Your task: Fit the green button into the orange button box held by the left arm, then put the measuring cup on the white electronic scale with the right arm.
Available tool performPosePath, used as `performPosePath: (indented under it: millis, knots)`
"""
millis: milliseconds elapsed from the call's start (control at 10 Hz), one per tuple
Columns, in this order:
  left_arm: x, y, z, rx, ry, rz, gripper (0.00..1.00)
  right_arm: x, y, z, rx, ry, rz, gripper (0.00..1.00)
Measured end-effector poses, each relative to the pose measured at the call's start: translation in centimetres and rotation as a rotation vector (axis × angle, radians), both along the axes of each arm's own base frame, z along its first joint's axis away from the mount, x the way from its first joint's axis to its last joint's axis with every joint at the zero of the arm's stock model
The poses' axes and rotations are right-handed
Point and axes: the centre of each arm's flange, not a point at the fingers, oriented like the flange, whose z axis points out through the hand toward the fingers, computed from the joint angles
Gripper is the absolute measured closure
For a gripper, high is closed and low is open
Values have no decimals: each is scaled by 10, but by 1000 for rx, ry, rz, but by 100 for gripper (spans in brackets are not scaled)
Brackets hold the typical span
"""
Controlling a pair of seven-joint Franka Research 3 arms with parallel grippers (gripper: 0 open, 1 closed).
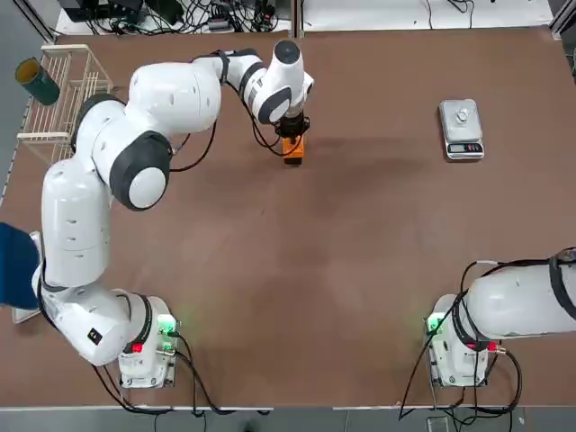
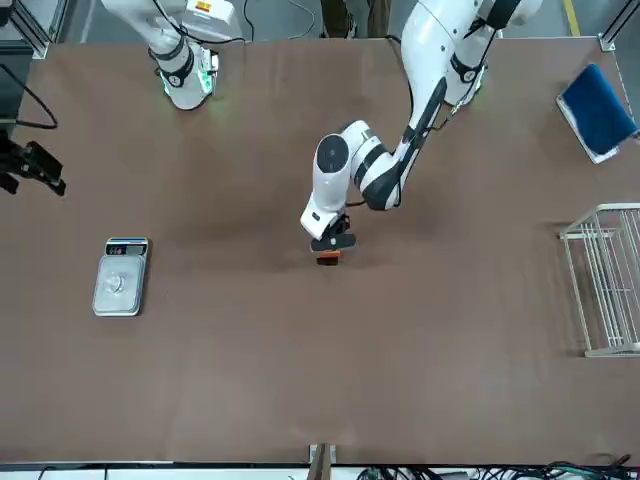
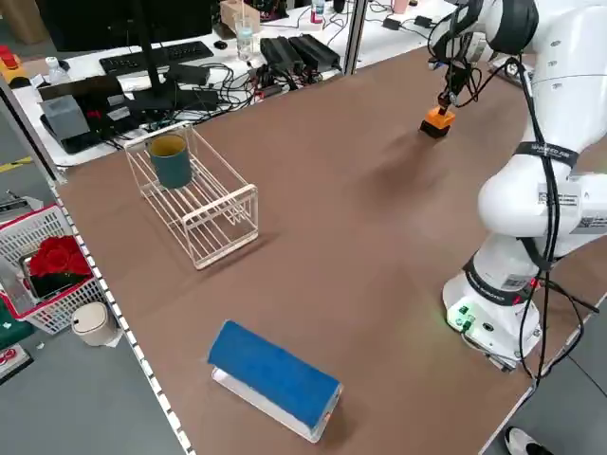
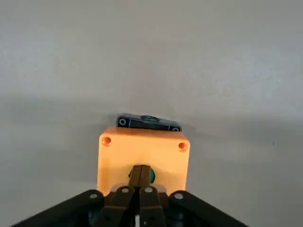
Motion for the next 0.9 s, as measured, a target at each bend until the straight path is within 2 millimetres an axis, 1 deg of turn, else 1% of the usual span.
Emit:
performPosePath:
  millis: [200, 500, 900]
  knots:
    - [0, 0, 0, -1, -1, 0, 99, 2, -4, -2, -1, 1, -8, 0]
    - [0, 0, 1, -2, -2, 1, 99, 3, -19, 1, -2, -20, -33, 0]
    - [2, 0, 2, -4, -3, 4, 99, 3, -17, 2, -2, -19, -29, 0]
